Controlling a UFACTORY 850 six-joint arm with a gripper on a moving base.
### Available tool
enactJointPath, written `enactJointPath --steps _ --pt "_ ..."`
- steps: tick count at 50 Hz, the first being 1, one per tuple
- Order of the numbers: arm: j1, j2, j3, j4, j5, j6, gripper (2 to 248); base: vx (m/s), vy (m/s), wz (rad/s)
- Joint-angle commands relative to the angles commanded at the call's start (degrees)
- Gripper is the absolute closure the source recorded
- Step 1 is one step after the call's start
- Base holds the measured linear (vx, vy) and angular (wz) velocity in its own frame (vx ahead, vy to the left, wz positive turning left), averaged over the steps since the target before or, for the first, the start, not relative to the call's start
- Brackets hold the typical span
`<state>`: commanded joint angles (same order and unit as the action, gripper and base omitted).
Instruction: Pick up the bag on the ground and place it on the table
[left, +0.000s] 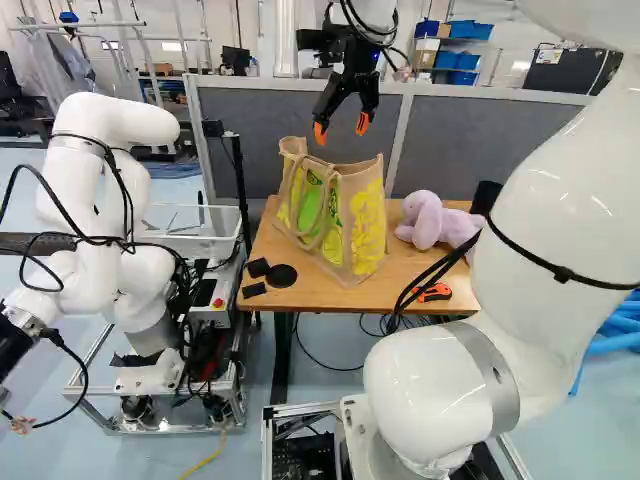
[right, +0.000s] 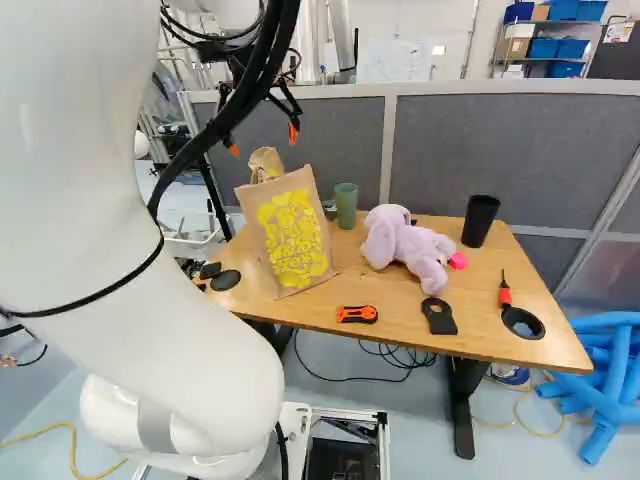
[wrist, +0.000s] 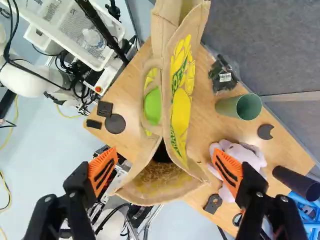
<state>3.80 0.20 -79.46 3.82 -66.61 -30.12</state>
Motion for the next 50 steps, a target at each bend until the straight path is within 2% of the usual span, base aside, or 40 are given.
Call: enactJointPath --steps 50 --pt "0.0 0.0 0.0 0.0 0.0 0.0 3 -0.08 -0.004 0.003"
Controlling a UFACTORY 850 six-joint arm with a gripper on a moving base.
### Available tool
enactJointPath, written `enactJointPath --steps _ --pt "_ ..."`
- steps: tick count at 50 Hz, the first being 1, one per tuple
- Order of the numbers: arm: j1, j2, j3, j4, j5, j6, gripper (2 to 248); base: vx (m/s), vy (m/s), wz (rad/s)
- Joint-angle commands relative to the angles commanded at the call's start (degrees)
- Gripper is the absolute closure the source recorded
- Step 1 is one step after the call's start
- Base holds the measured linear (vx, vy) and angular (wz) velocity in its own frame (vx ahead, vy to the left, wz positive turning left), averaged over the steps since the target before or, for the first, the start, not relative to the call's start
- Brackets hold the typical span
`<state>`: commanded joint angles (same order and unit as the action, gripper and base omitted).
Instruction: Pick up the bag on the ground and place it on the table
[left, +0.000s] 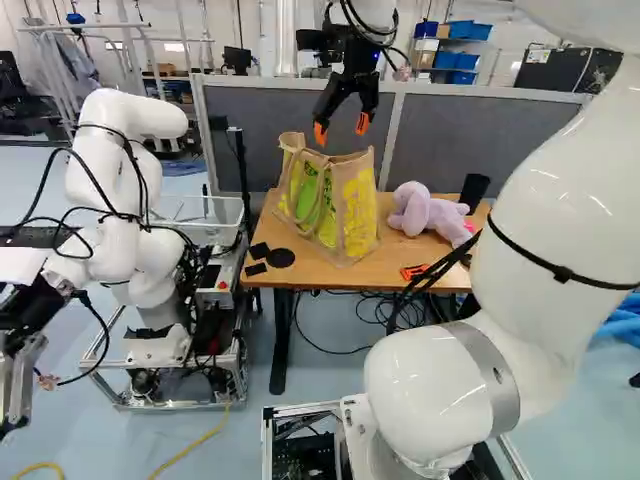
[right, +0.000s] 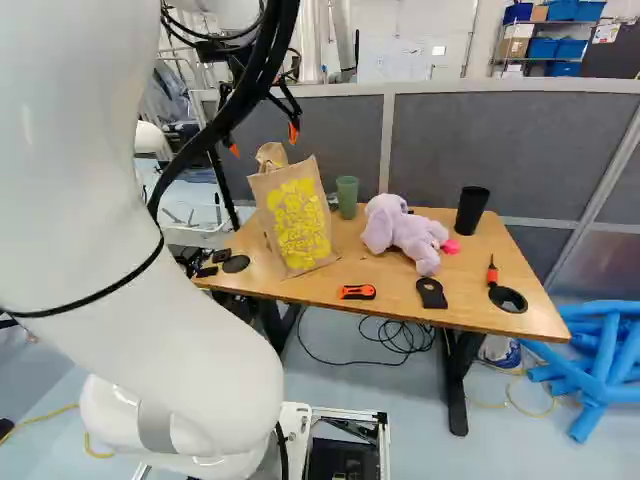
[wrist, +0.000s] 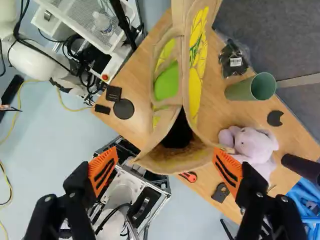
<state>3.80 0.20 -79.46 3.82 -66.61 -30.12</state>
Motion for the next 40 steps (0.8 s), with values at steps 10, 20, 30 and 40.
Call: enactJointPath --steps 10,20,30,40 --pt "0.0 0.0 0.0 0.0 0.0 0.0 3 -0.112 -0.004 0.008" --pt "0.0 0.0 0.0 0.0 0.0 0.0 3 -0.111 -0.003 0.009" --pt "0.0 0.0 0.0 0.0 0.0 0.0 3 -0.124 -0.003 0.009" --pt "0.0 0.0 0.0 0.0 0.0 0.0 3 -0.139 -0.005 0.01"
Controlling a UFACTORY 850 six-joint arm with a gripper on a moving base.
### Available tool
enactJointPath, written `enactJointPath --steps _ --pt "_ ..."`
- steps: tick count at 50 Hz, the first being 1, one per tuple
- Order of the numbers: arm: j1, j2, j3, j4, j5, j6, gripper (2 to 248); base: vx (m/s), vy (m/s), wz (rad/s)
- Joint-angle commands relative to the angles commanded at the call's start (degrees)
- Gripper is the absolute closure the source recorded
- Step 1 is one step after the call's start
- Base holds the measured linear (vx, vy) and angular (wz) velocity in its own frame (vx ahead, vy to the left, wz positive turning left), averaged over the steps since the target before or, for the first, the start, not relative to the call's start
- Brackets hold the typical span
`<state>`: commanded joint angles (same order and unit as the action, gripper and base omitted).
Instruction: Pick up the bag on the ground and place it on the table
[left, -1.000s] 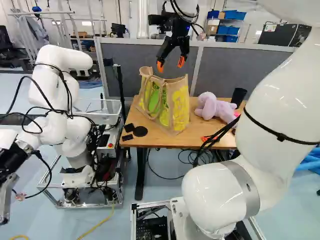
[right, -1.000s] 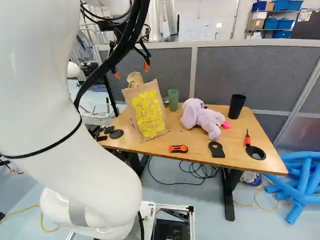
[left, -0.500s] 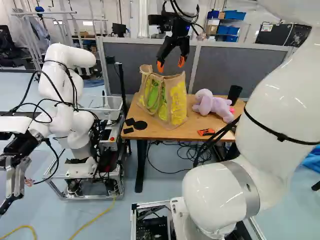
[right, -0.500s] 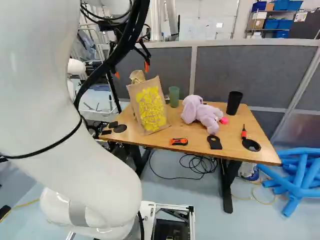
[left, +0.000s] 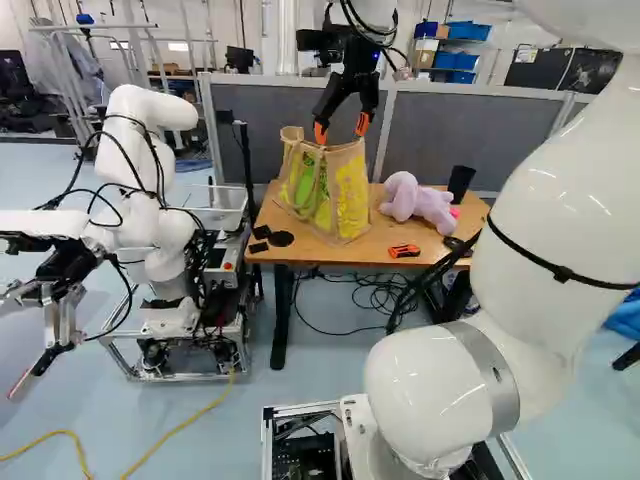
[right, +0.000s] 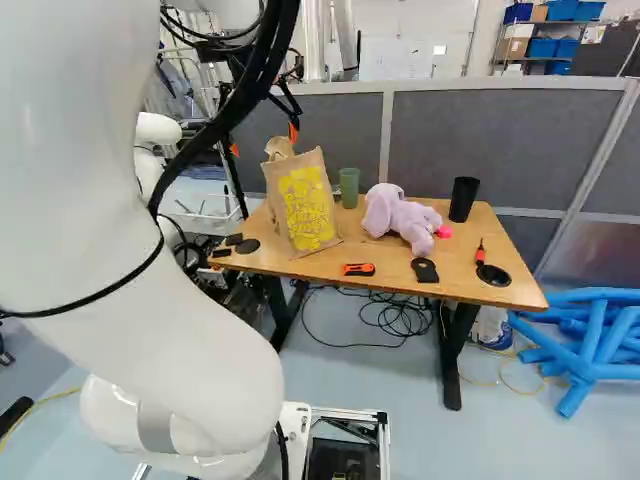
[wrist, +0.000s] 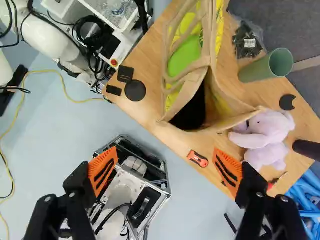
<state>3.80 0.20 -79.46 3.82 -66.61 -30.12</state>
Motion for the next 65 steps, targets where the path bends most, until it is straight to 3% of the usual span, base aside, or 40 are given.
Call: enactJointPath --steps 65 --pt "0.0 0.0 0.0 0.0 0.0 0.0 3 -0.152 -0.004 0.01"
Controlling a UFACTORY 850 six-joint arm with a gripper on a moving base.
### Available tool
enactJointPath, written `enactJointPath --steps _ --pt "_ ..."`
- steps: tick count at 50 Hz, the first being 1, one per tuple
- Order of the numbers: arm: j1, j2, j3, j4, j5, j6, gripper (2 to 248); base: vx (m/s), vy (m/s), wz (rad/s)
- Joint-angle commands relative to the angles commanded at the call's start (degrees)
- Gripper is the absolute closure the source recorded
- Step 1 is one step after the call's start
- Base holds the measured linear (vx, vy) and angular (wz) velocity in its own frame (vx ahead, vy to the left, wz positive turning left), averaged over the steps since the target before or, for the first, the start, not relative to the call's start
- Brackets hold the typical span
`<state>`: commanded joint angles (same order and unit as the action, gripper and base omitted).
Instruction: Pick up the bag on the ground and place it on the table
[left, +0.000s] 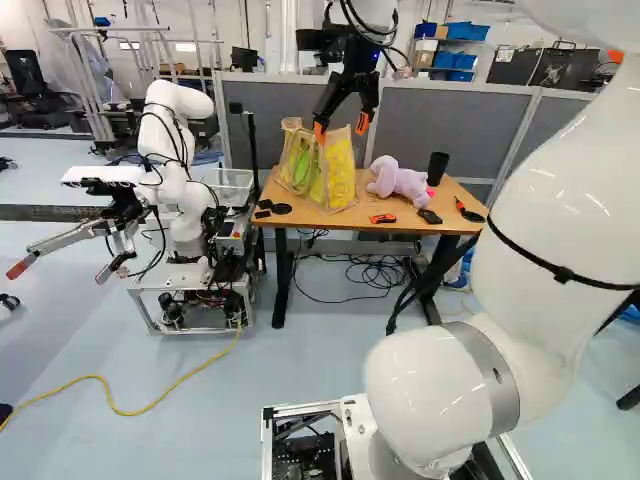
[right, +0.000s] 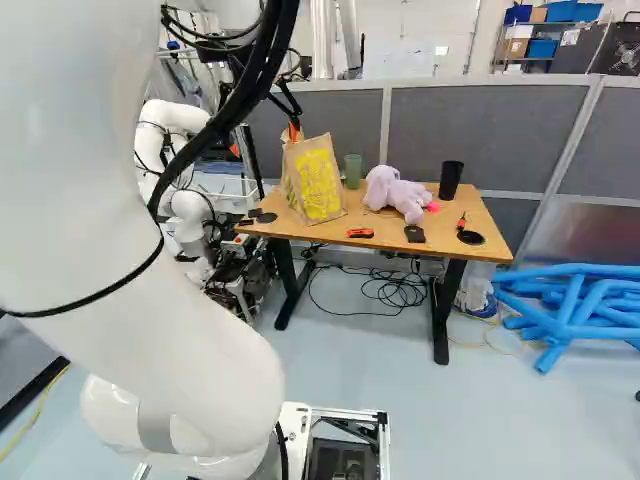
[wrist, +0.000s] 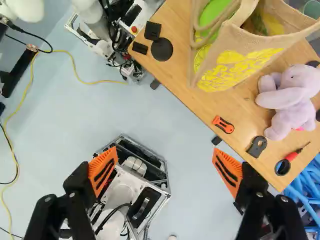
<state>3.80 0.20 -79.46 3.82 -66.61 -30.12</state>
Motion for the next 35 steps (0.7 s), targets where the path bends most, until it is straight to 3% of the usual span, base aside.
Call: enactJointPath --steps 35 --pt "0.0 0.0 0.0 0.0 0.0 0.0 3 -0.007 0.0 0.001"
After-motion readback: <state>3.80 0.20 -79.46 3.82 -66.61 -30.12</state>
